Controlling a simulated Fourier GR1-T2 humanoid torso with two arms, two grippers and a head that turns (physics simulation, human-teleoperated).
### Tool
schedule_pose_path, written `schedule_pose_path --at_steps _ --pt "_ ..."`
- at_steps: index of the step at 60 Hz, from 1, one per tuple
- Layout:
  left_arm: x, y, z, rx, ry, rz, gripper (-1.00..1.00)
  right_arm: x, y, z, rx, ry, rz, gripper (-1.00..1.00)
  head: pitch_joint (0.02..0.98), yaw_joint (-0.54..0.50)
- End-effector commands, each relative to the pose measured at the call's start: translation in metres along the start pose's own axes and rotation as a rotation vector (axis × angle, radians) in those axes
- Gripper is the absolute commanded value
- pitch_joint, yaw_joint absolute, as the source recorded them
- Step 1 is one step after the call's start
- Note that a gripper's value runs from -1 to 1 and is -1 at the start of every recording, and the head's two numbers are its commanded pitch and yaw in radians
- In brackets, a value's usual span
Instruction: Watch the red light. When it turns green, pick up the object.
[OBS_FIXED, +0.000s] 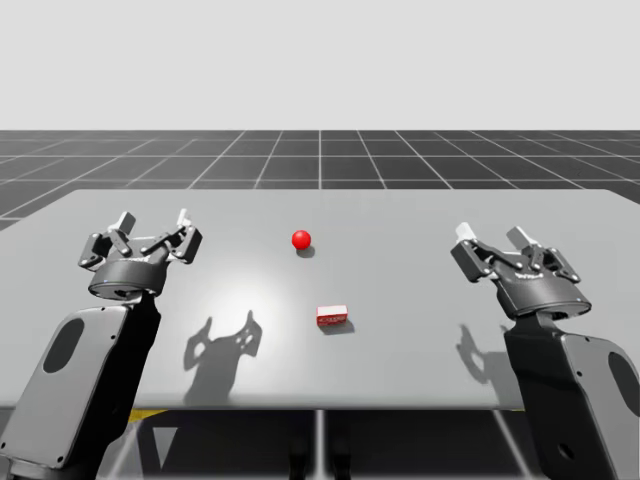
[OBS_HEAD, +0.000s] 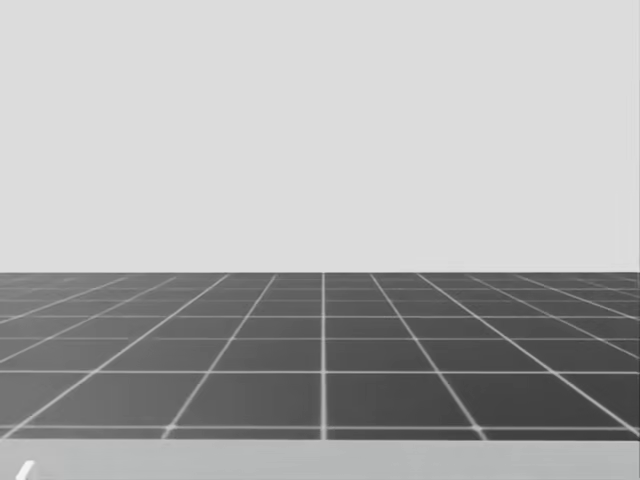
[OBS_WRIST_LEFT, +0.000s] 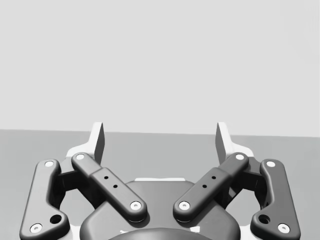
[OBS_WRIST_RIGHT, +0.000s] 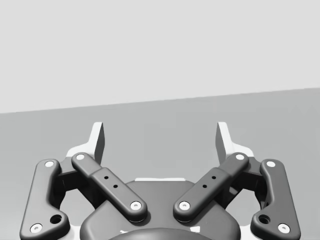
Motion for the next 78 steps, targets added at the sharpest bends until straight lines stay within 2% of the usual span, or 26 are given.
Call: schedule_pose_path --at_steps 1,3,4,5,7,12,20,55,65,78 --pt "-0.0029 0.0018 -0.0018 0.001 0.004 -0.002 -1.0 -0.0023 -0.003 0.0009 -0.013 0.01 0.001 -1.0 0.078 0.01" --pt "-0.0027 0.0017 -0.0017 0.001 0.004 -0.002 -1.0 -0.0013 -0.003 0.0021 0.006 0.007 -0.003 -1.0 0.079 0.01" --pt "-0.0028 0.0017 -0.0016 0.001 0.004 -0.003 -1.0 -0.0003 -0.0039 0.0021 0.018 0.003 -0.026 -1.0 0.083 0.01" --pt "-0.0028 0.0017 -0.0016 0.001 0.004 -0.003 -1.0 -0.0001 -0.004 0.0017 0.016 0.002 -0.027 -1.0 0.085 0.01" --pt "-0.0027 0.0015 -0.0015 0.0 0.005 -0.002 -1.0 0.0002 -0.0038 0.0018 0.011 0.002 -0.02 -1.0 0.089 0.01" --pt "-0.0027 0.001 -0.0015 -0.001 0.005 -0.003 -1.0 0.0014 -0.0049 0.0014 0.017 0.012 -0.023 -1.0 0.113 0.01" --pt "-0.003 0.0007 -0.0017 -0.005 0.008 -0.007 -1.0 0.0017 -0.0042 0.0011 0.01 0.012 -0.01 -1.0 0.204 0.01" --pt "-0.004 -0.0002 -0.0021 -0.025 0.018 -0.012 -1.0 0.0005 -0.004 0.0003 0.004 0.021 0.005 -1.0 0.566 0.06" --pt "-0.0042 -0.0001 -0.0023 -0.029 0.02 -0.009 -1.0 -0.0001 -0.0037 0.0007 0.003 0.023 0.009 -1.0 0.618 0.07" --pt "-0.0039 0.0003 -0.0024 -0.03 0.019 -0.008 -1.0 -0.0004 -0.0036 0.0005 0.003 0.023 0.012 -1.0 0.624 0.08"
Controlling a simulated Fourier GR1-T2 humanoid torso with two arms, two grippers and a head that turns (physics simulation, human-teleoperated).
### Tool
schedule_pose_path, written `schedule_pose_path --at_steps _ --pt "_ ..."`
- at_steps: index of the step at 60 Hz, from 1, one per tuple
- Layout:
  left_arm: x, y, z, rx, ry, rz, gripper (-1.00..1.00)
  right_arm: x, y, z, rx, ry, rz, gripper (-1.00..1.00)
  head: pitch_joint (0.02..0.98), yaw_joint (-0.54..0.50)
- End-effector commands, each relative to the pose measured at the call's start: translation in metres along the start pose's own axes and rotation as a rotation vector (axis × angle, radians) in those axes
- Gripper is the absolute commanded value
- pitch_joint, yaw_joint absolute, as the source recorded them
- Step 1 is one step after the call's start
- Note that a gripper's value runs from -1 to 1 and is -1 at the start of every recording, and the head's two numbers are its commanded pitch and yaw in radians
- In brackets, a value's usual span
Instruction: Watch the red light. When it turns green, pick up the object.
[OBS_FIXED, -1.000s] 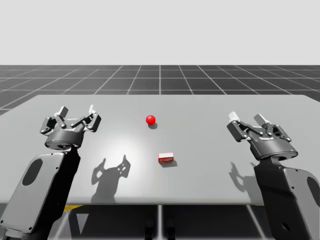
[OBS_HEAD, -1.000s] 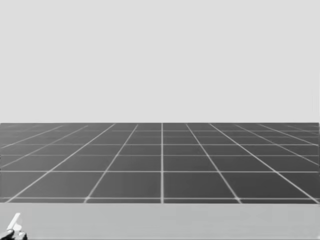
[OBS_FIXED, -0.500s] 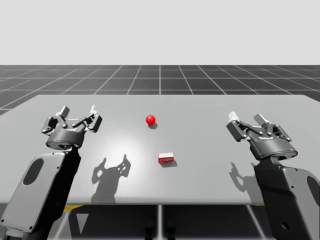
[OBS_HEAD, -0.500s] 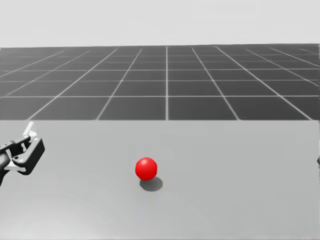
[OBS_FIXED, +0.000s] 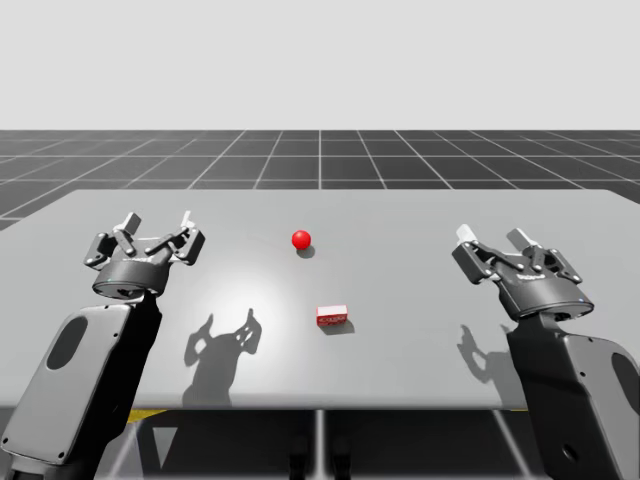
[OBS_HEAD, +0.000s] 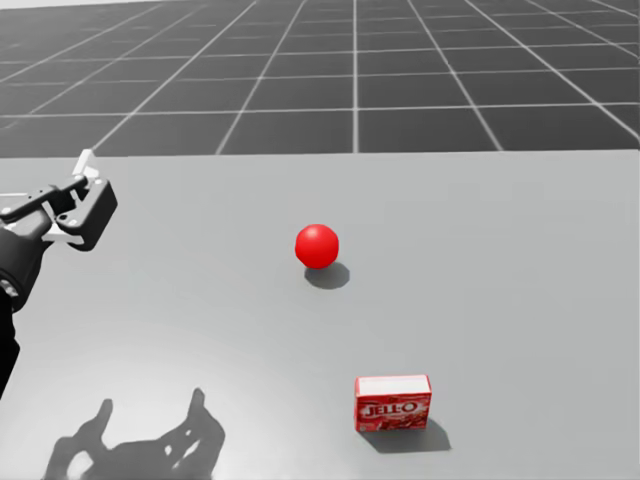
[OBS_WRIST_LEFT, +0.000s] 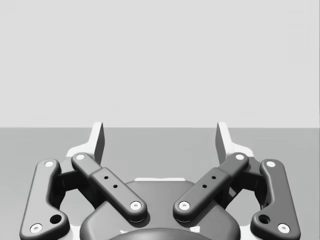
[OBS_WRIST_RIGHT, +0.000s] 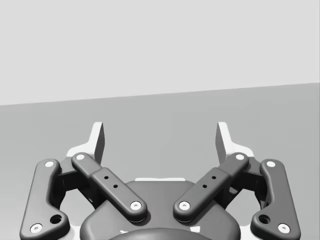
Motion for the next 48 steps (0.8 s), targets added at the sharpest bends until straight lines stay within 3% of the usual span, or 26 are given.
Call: schedule_pose_path --at_steps 1,35,48 --pt "0.0 0.0 -0.0001 -0.002 0.0 0.001 -1.0 -0.0001 0.0 0.0 0.0 0.0 0.002 -1.0 0.624 0.07" --pt "-0.0004 -0.0005 -0.0011 -0.006 0.002 0.003 -1.0 -0.0007 0.0008 -0.0004 0.002 0.005 0.006 -1.0 0.622 0.08" --pt "-0.0009 -0.001 -0.0013 -0.009 0.004 0.001 -1.0 -0.0005 0.0009 -0.0005 0.004 0.006 0.004 -1.0 0.688 0.04"
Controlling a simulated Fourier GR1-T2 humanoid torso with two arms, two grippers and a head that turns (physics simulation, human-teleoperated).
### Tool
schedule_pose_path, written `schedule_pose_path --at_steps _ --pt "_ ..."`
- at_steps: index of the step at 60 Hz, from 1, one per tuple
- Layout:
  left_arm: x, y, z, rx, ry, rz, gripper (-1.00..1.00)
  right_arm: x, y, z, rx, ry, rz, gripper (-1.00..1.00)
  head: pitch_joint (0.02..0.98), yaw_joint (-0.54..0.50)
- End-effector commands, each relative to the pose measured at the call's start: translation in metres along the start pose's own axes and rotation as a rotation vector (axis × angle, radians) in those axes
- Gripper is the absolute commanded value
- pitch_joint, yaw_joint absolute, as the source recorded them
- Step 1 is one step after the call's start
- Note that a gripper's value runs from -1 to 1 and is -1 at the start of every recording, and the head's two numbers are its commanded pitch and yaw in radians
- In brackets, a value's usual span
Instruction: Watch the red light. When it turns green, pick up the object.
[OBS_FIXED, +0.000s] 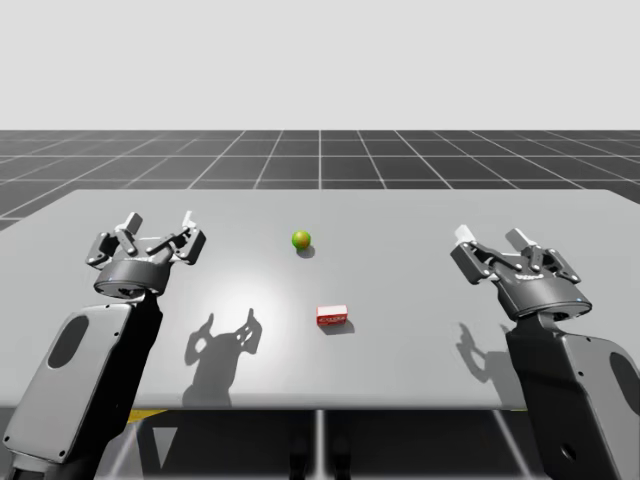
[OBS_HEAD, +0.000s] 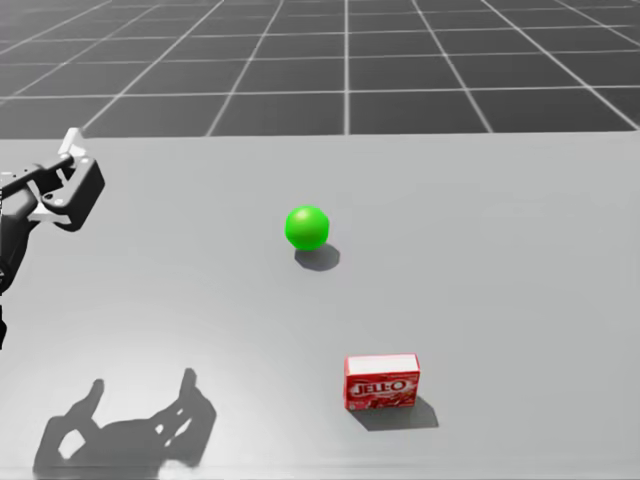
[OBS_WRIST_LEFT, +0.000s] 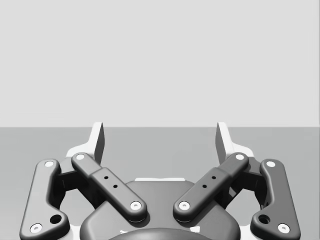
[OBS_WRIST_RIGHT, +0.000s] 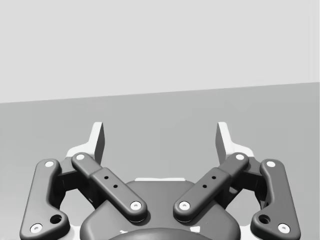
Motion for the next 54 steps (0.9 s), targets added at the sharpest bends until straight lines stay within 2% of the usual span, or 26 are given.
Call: schedule_pose_path --at_steps 1,21,36,37,38,43,47,51,54 --pt "-0.001 0.0 0.0 -0.002 0.001 -0.002 -1.0 0.0 0.0 0.0 0.002 0.001 -0.001 -1.0 0.693 0.04" --pt "-0.001 -0.003 -0.001 -0.013 0.001 -0.014 -1.0 -0.002 0.001 -0.002 0.013 0.009 0.003 -1.0 0.863 -0.03" --pt "-0.001 -0.004 -0.001 -0.015 0.005 -0.016 -1.0 0.004 0.006 0.003 0.021 0.024 0.015 -1.0 0.886 -0.03" --pt "-0.001 -0.004 -0.001 -0.014 0.005 -0.015 -1.0 0.005 0.007 0.004 0.045 0.042 -0.021 -1.0 0.887 -0.03" --pt "-0.001 -0.004 -0.001 -0.013 0.006 -0.014 -1.0 0.005 0.008 0.004 0.053 0.049 -0.026 -1.0 0.887 -0.03" --pt "-0.002 -0.004 -0.001 -0.011 0.011 -0.012 -1.0 0.006 0.014 0.01 0.094 0.066 -0.013 -1.0 0.883 -0.04" --pt "-0.002 -0.004 0.0 -0.011 0.015 -0.011 -1.0 0.007 0.022 0.018 0.12 0.072 0.047 -1.0 0.881 -0.04" --pt "-0.002 -0.005 0.0 -0.013 0.014 -0.011 -1.0 0.009 0.029 0.026 0.161 0.09 0.05 -1.0 0.881 -0.04" --pt "-0.002 -0.005 0.0 -0.014 0.014 -0.009 -1.0 0.008 0.039 0.036 0.192 0.099 0.038 -1.0 0.882 -0.04"
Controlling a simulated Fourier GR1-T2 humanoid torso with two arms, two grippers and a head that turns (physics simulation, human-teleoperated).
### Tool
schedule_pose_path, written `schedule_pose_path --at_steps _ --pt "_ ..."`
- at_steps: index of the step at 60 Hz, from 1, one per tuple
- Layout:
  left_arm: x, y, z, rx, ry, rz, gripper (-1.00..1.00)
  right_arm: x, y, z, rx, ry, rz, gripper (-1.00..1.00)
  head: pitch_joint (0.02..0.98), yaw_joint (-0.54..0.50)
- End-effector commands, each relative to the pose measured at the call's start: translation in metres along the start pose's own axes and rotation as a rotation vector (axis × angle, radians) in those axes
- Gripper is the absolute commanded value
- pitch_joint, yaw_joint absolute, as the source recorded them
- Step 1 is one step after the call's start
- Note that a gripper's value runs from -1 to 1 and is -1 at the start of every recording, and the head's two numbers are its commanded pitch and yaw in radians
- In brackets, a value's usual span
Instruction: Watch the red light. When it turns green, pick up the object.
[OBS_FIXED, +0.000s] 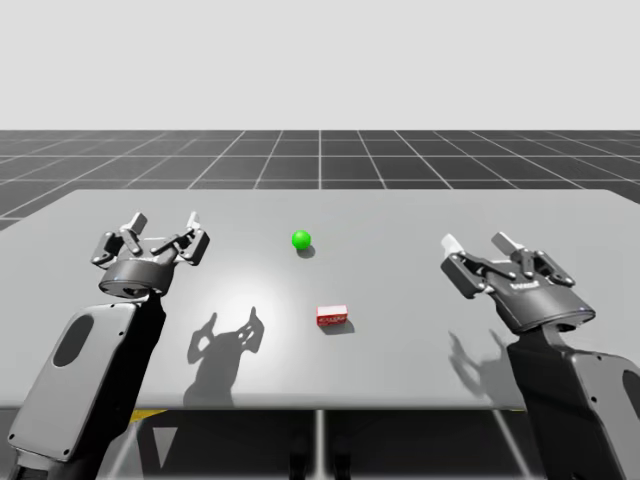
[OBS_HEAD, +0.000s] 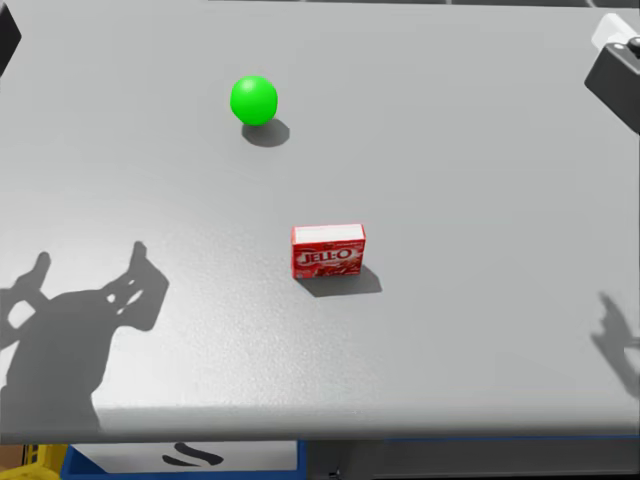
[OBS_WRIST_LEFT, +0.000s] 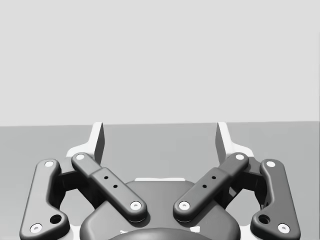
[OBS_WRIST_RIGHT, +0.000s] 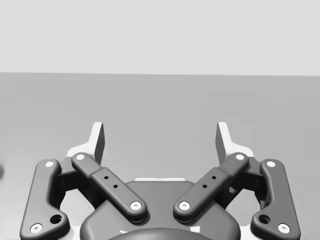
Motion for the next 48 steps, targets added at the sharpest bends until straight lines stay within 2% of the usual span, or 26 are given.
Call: schedule_pose_path --at_steps 1,5,7,10,11,12,15,22,23,30,34,37,41,44,46,48 --pt "-0.001 -0.001 0.0 -0.002 0.002 0.002 -1.0 -0.001 0.026 0.019 0.088 0.035 0.013 -1.0 0.882 -0.04" --pt "-0.001 -0.001 0.0 -0.004 0.002 0.002 -1.0 -0.004 0.037 0.028 0.128 0.052 0.024 -1.0 0.88 -0.04" --pt "-0.001 -0.001 -0.001 -0.004 0.002 0.002 -1.0 -0.007 0.048 0.036 0.152 0.07 0.005 -1.0 0.878 -0.04" --pt "-0.001 -0.001 -0.001 -0.004 0.002 0.002 -1.0 -0.01 0.055 0.042 0.169 0.084 -0.006 -1.0 0.876 -0.04" --pt "-0.001 -0.001 -0.001 -0.007 0.002 0.002 -1.0 -0.013 0.061 0.047 0.166 0.097 -0.038 -1.0 0.875 -0.04" --pt "-0.001 -0.001 -0.001 -0.008 0.002 0.002 -1.0 -0.014 0.065 0.049 0.16 0.099 -0.046 -1.0 0.875 -0.04" --pt "-0.001 -0.002 -0.001 -0.009 0.002 0.002 -1.0 -0.02 0.078 0.058 0.157 0.104 -0.063 -1.0 0.873 -0.04" --pt "-0.002 -0.003 0.0 -0.013 0.004 0.001 -1.0 -0.036 0.103 0.075 0.181 0.116 -0.076 -1.0 0.871 -0.04" --pt "-0.002 -0.003 -0.001 -0.014 0.004 0.0 -1.0 -0.042 0.113 0.081 0.183 0.124 -0.075 -1.0 0.869 -0.04" --pt "-0.002 -0.003 0.0 -0.016 0.005 0.003 -1.0 -0.061 0.141 0.095 0.17 0.125 -0.063 -1.0 0.87 -0.04" --pt "-0.002 -0.003 0.0 -0.018 0.004 0.003 -1.0 -0.069 0.157 0.101 0.168 0.144 -0.083 -1.0 0.872 -0.04" --pt "-0.002 -0.003 0.0 -0.018 0.004 0.003 -1.0 -0.074 0.164 0.102 0.17 0.151 -0.079 -1.0 0.872 -0.03" --pt "-0.002 -0.004 0.0 -0.021 0.003 0.001 -1.0 -0.085 0.176 0.105 0.16 0.155 -0.046 -1.0 0.873 -0.03" --pt "-0.002 -0.004 -0.001 -0.021 0.002 0.0 -1.0 -0.092 0.184 0.106 0.156 0.178 -0.039 -1.0 0.875 -0.03" --pt "-0.002 -0.004 -0.001 -0.021 0.001 -0.001 -1.0 -0.096 0.188 0.106 0.15 0.18 -0.023 -1.0 0.875 -0.03" --pt "-0.002 -0.004 -0.001 -0.021 0.001 -0.001 -1.0 -0.098 0.19 0.106 0.142 0.185 -0.024 -1.0 0.876 -0.03"
